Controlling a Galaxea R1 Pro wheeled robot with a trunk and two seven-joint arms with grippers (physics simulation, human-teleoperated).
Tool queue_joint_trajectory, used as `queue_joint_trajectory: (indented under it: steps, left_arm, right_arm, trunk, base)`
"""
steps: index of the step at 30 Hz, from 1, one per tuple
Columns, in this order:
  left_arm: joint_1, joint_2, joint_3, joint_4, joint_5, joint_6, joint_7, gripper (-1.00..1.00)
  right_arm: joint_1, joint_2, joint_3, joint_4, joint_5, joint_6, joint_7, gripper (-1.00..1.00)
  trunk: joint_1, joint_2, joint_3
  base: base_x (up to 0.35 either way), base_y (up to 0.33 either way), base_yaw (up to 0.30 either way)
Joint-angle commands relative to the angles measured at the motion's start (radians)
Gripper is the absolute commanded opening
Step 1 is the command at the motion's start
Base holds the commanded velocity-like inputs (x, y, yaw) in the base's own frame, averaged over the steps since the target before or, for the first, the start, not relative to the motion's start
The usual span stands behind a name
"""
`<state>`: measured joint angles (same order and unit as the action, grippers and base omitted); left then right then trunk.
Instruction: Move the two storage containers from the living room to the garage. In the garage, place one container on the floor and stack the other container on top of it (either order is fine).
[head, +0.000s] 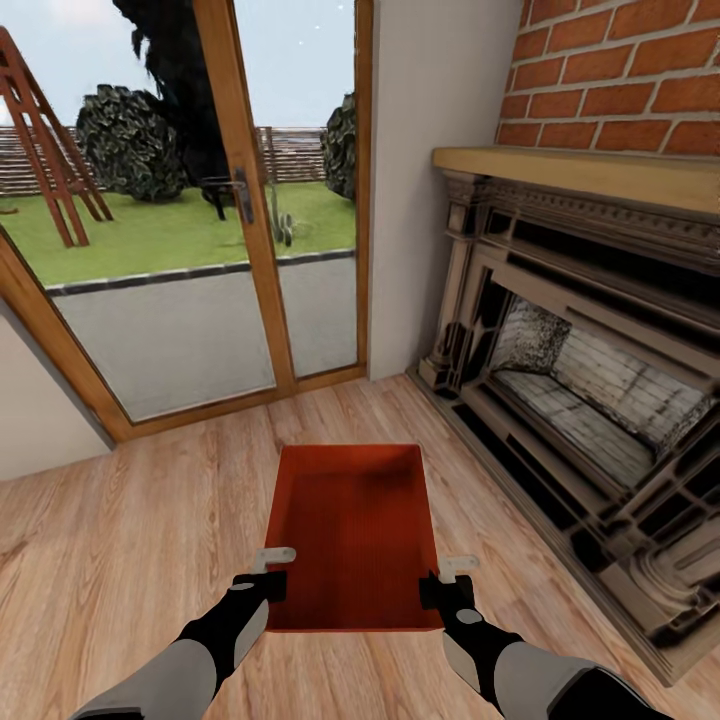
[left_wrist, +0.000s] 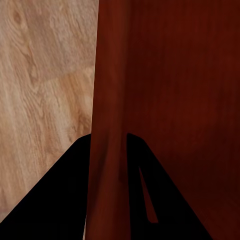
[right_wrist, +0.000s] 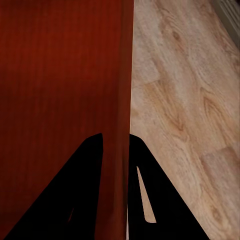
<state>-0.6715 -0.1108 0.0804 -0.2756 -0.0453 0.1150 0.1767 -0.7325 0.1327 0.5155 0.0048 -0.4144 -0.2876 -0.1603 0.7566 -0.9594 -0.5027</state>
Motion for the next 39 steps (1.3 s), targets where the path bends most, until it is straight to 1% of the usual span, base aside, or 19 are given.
queue_joint_trajectory:
  steps: [1, 39]
  left_arm:
    - [0.000, -0.001, 0.027, -0.003, -0.024, 0.008, 0.017, -1.00]
    - [0.000, -0.001, 0.027, -0.004, -0.024, 0.008, 0.017, -1.00]
  right_arm:
    - [-0.001, 0.000, -0.006, 0.003, -0.030, -0.008, -0.006, -1.00]
    - [-0.001, -0.001, -0.006, 0.003, -0.030, -0.008, -0.005, -1.00]
  trunk:
    - [0.000, -0.001, 0.001]
    - [0.000, -0.001, 0.062]
  base:
    - [0.000, 0.000, 0.000]
    - [0.000, 0.000, 0.000]
